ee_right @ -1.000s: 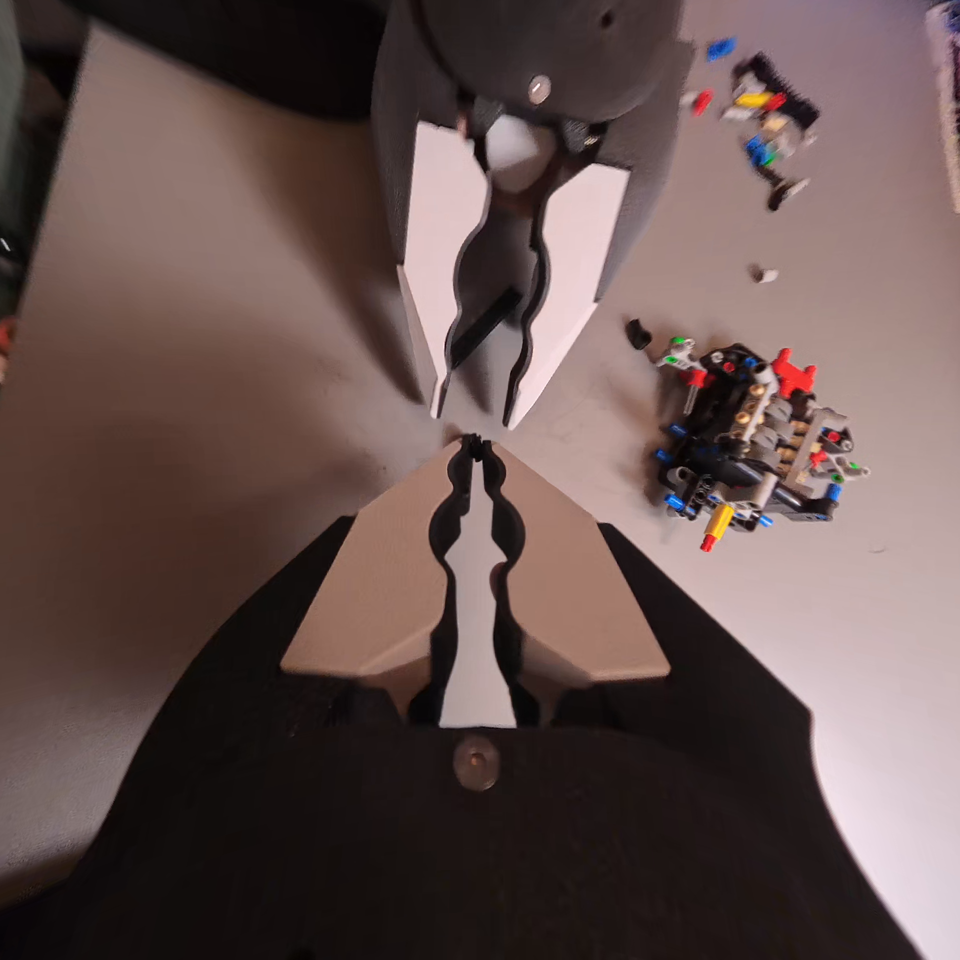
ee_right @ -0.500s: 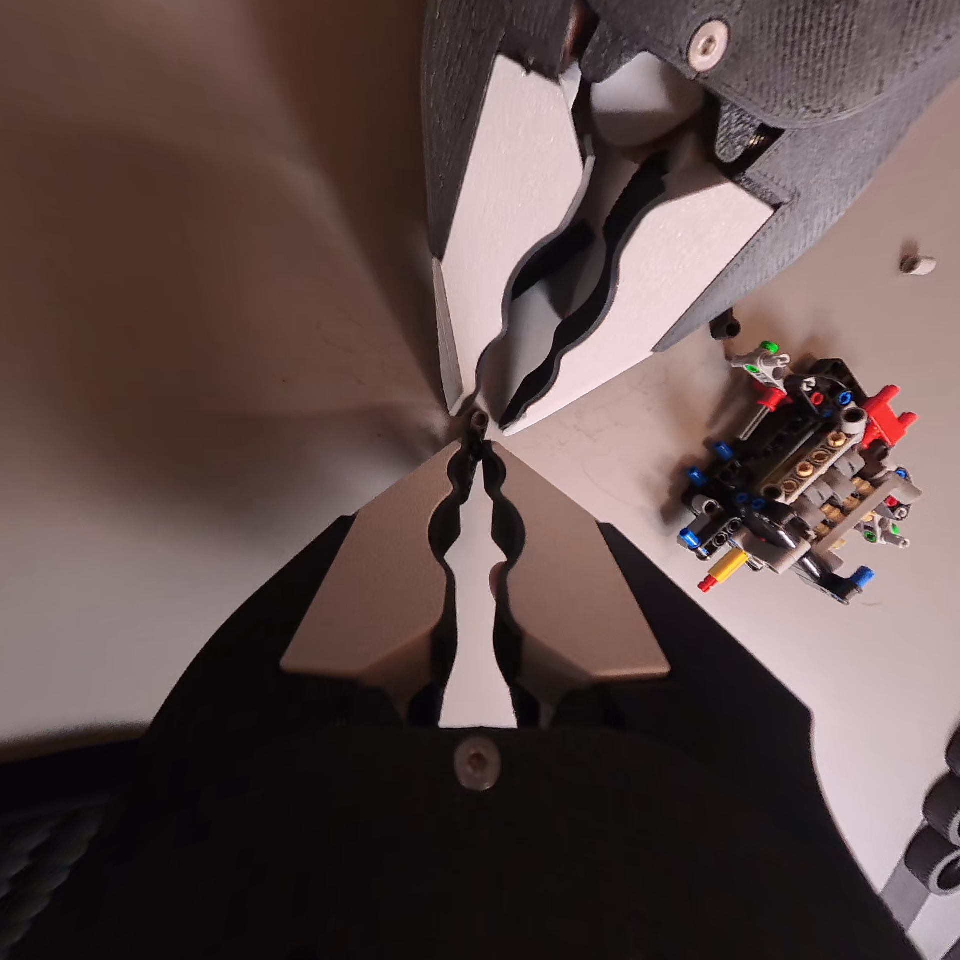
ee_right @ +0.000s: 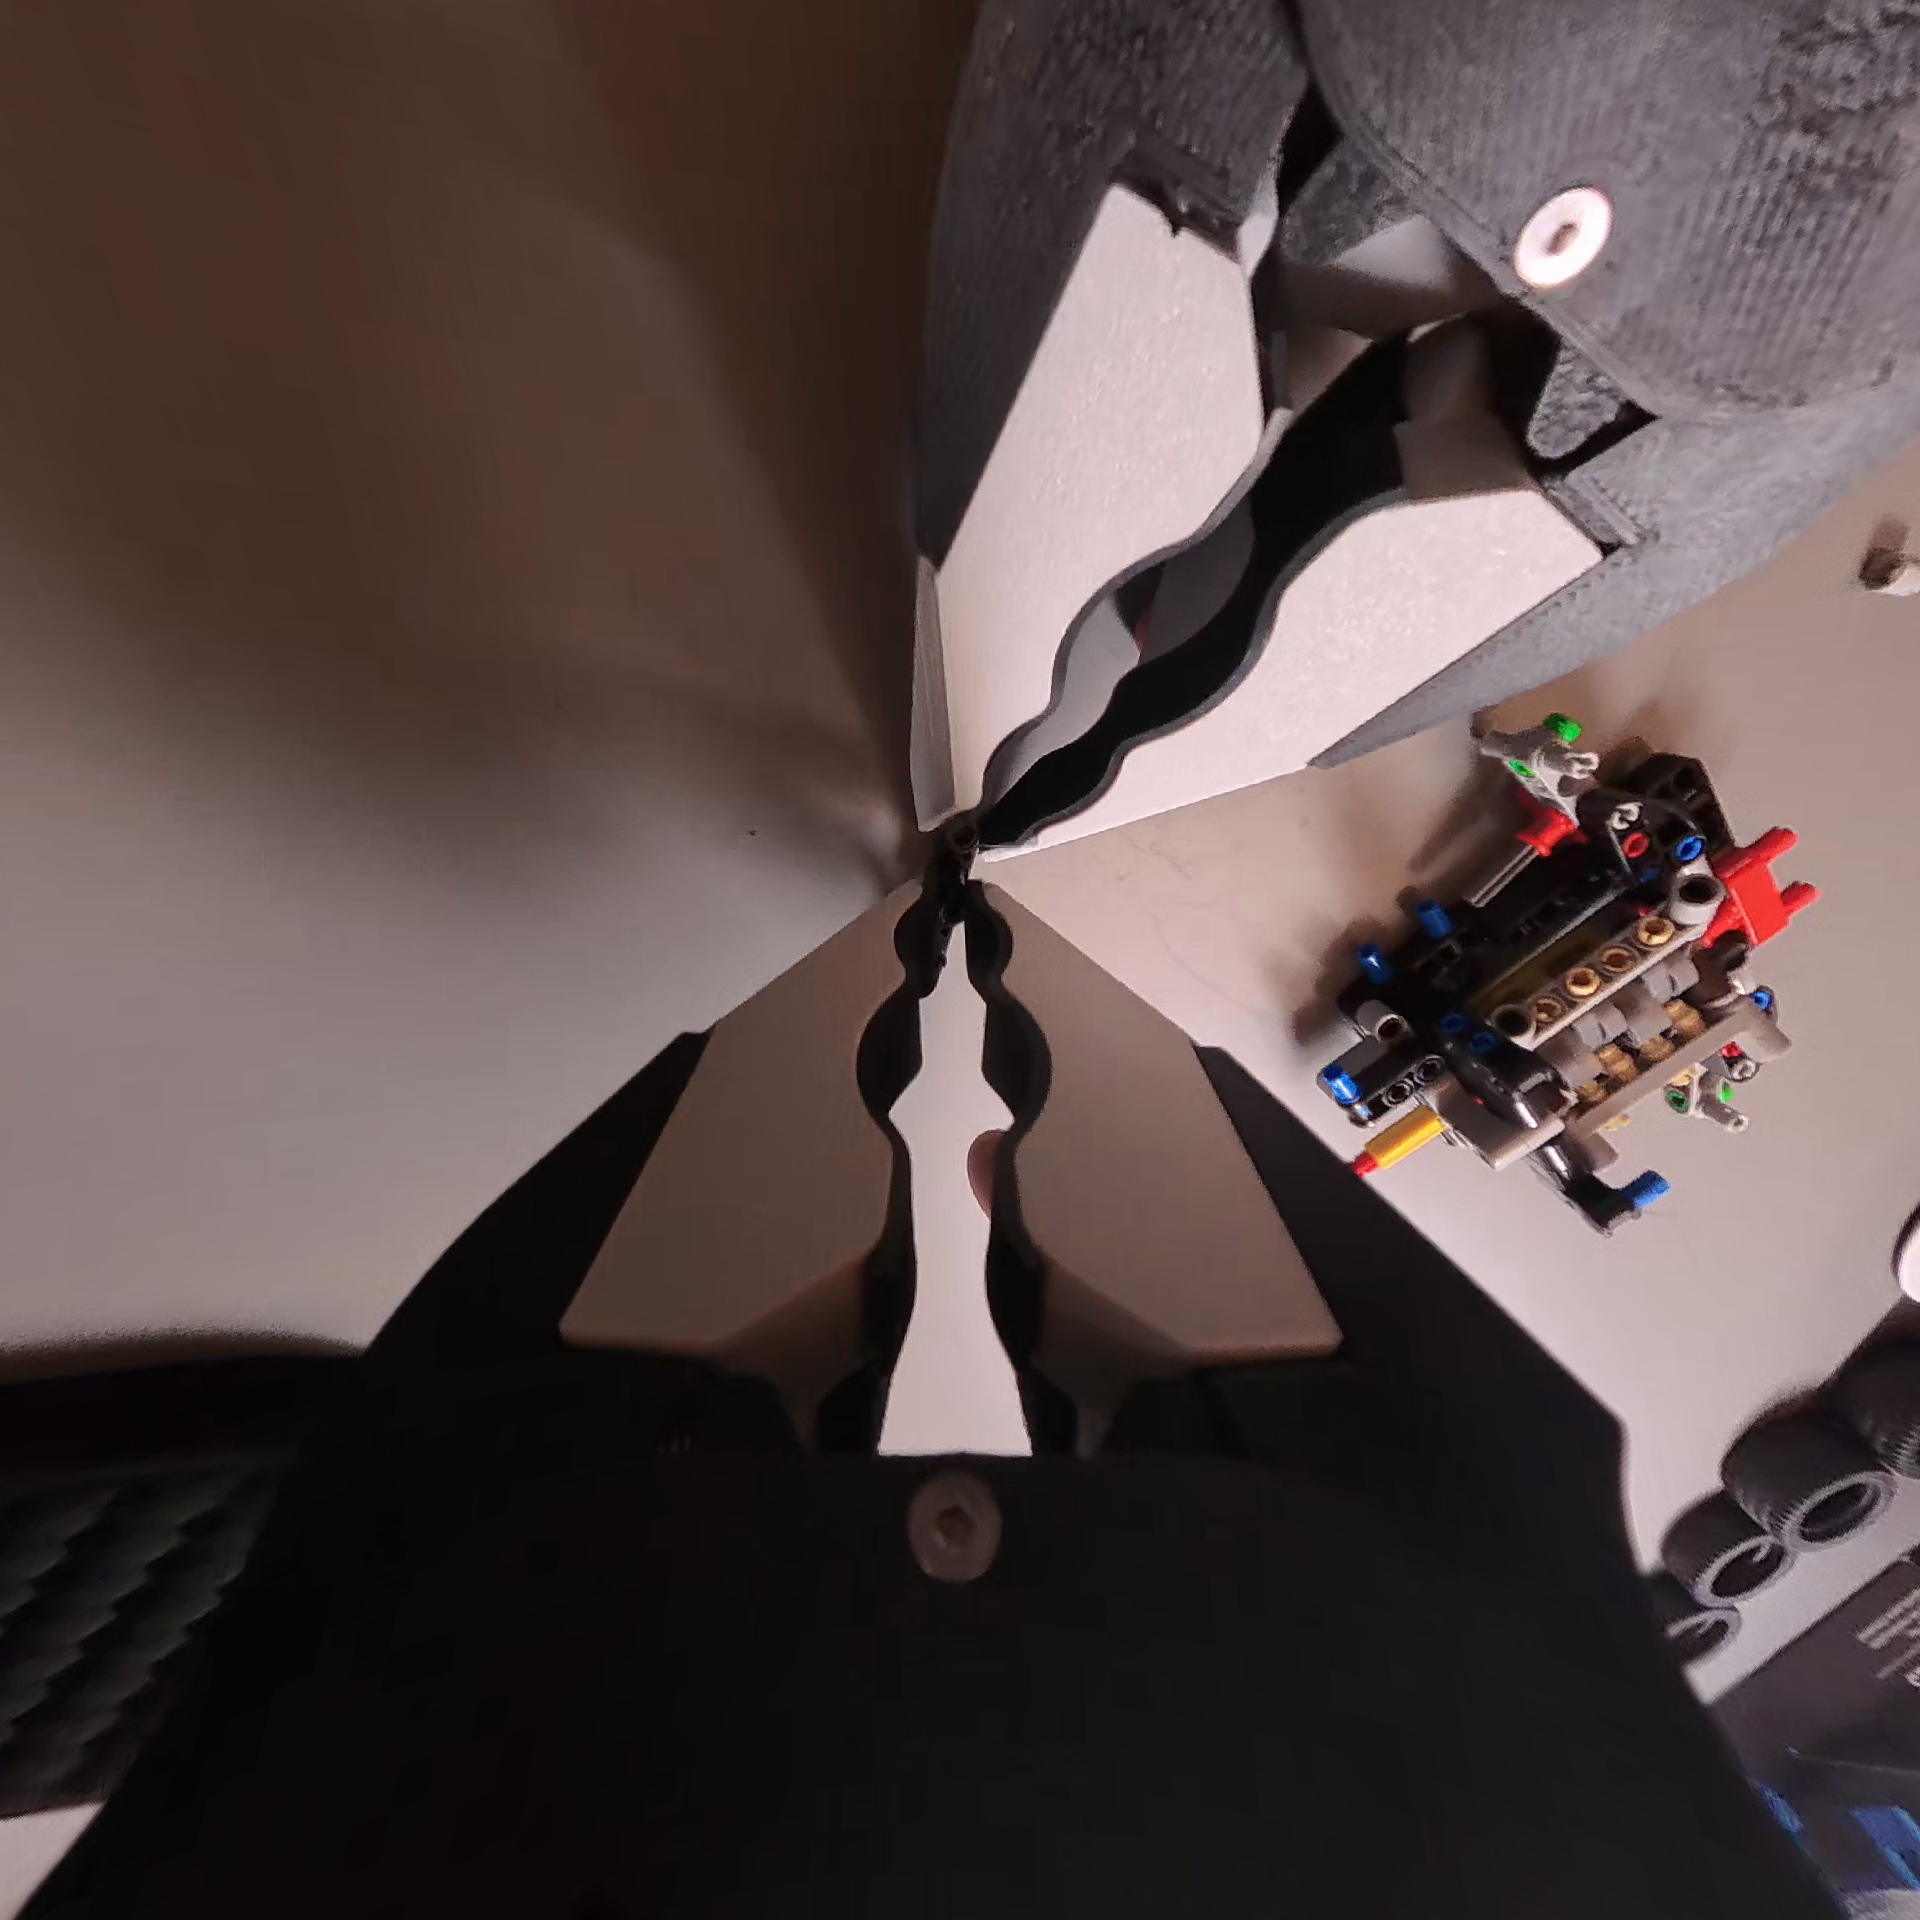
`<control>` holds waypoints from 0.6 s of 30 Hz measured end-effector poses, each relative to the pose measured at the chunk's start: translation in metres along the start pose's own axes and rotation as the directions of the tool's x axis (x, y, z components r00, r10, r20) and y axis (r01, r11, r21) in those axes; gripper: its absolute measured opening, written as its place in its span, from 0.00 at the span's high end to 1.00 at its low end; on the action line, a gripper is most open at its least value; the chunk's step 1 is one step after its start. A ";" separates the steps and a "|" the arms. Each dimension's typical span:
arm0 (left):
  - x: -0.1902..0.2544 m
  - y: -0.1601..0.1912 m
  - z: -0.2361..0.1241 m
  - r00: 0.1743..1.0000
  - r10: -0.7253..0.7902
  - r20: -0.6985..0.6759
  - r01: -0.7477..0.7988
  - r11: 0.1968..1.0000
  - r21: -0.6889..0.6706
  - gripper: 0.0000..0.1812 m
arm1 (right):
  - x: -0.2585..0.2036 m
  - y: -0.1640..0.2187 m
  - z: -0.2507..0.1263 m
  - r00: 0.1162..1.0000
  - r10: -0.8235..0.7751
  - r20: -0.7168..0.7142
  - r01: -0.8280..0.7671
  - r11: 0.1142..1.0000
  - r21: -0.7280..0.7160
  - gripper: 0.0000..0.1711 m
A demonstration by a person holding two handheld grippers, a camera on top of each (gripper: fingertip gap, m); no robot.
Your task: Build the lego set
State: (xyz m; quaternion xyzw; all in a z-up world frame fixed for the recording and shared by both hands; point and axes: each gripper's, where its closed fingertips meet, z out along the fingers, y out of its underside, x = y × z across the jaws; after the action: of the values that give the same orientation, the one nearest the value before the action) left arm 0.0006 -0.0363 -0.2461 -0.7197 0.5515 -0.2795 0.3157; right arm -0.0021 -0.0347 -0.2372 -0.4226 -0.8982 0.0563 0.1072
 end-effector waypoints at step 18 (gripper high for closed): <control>0.000 0.001 -0.001 1.000 -0.007 -0.015 0.007 1.000 0.001 0.97 | -0.001 -0.004 0.004 0.997 0.072 -0.014 -0.071 0.995 0.072 0.91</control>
State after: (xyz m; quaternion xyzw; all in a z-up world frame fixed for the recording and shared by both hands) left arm -0.0012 -0.0370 -0.2462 -0.7194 0.5511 -0.2865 0.3109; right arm -0.0052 -0.0378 -0.2405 -0.4510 -0.8789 0.0885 0.1276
